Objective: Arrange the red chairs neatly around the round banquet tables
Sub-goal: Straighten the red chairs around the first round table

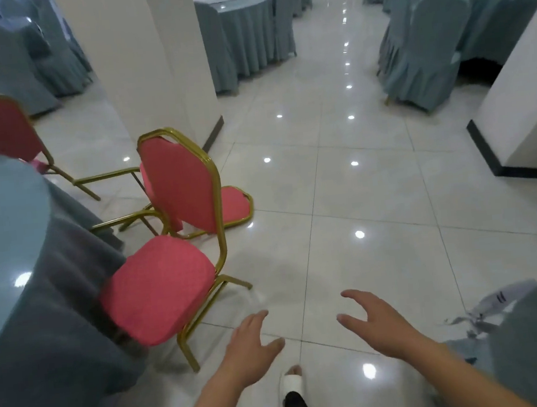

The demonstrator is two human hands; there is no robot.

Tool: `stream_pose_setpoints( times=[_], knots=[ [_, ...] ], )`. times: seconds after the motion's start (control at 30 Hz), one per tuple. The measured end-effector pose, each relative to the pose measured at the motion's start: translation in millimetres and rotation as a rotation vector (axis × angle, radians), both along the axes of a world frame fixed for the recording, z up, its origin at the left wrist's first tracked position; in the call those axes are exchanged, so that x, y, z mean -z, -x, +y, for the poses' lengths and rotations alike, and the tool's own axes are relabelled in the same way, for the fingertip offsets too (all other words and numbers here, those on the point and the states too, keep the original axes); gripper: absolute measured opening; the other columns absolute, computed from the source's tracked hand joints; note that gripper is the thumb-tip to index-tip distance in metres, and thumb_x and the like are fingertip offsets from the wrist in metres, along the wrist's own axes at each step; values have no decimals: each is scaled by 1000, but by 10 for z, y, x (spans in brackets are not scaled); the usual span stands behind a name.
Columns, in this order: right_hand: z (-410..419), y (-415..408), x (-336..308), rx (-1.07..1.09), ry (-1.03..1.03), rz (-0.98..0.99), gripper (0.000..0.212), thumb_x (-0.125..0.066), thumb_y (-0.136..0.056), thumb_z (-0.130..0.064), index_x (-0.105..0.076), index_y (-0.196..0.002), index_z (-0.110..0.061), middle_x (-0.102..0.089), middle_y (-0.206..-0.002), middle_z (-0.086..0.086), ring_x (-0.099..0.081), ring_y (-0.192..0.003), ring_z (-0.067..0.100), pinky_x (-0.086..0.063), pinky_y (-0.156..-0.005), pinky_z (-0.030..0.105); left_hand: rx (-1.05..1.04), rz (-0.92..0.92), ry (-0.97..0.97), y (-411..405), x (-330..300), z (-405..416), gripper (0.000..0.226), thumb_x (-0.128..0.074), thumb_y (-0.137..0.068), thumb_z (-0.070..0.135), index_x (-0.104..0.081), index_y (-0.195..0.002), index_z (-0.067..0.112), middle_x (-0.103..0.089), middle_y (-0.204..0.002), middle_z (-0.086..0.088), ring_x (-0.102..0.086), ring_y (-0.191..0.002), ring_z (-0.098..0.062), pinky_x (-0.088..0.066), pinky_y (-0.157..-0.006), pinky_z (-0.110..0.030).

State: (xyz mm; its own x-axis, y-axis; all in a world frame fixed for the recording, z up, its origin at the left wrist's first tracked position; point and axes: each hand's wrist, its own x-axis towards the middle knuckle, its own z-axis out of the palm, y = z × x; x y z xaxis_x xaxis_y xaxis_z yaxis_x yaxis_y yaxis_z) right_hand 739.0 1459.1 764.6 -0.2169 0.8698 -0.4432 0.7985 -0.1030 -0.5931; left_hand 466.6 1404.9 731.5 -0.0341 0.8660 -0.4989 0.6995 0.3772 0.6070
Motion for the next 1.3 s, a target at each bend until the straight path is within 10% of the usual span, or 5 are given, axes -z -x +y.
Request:
stream_pose_setpoints(
  times=[0.47, 0.6, 0.77, 1.3],
  knots=[
    [3090, 388, -58, 179, 76, 111, 57, -57, -92, -55, -39, -143, -39, -41, -149, -8, -40, -135, 15, -34, -112, 37, 98, -26, 45, 198, -30, 3472, 71, -59, -93, 48, -25, -153, 32, -23, -160, 6, -24, -146, -19, -24, -119, -37],
    [4195, 564, 74, 153, 124, 182, 53, -58, -93, -50, -43, -141, -36, -43, -145, -8, -57, -99, -1, -36, -98, 25, -32, -36, 93, 326, 134, 4311, 72, -62, -89, 47, -30, -152, 33, -27, -158, 6, -33, -141, -19, -41, -111, -40],
    [5630, 798, 136, -17, 178, 161, 57, -60, -90, -55, -44, -141, -37, -44, -146, -6, -42, -133, 15, -39, -102, 30, -197, 29, 150, 576, 59, 5301, 68, -60, -94, 41, -29, -153, 27, -26, -159, 3, -29, -144, -19, -28, -116, -32],
    [9280, 2772, 274, -562, 138, -78, 62, -57, -89, -59, -39, -144, -35, -43, -149, -4, -41, -135, 19, -35, -112, 43, -653, -38, 180, 2027, 377, 7723, 72, -59, -94, 44, -26, -155, 27, -27, -160, 2, -31, -144, -21, -31, -116, -40]
  ],
)
